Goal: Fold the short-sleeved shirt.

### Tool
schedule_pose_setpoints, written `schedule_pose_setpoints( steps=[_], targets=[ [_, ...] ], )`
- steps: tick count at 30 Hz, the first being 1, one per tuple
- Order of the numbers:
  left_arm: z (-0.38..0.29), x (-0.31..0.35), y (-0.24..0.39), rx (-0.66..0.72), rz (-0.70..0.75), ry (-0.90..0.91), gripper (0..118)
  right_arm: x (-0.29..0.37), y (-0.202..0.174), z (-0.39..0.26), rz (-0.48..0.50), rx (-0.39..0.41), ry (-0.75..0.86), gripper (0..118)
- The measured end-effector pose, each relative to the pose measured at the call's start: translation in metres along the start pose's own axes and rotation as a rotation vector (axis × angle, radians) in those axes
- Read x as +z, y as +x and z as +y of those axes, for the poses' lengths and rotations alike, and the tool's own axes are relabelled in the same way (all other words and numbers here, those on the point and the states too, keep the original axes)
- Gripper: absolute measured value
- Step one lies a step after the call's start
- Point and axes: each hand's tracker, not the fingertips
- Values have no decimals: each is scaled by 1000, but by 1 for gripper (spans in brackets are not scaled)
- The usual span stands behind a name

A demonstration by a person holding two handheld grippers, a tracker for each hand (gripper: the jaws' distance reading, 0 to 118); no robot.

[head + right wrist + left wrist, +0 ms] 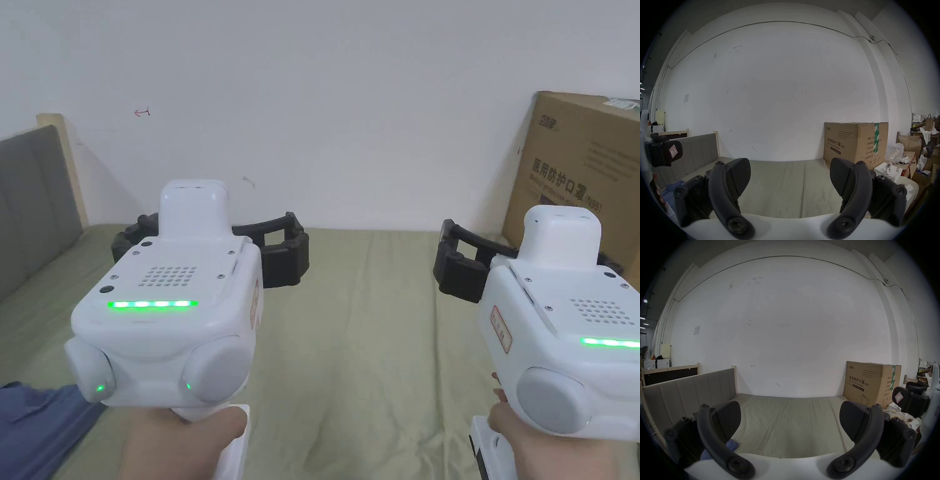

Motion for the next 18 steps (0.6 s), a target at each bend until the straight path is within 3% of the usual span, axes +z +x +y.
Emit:
schedule_pose_setpoints(
  steps=[18],
  targets=[
    [0, 2, 3, -23, -6, 5, 118, -1, 1, 0, -15, -2, -4, 104]
  ],
)
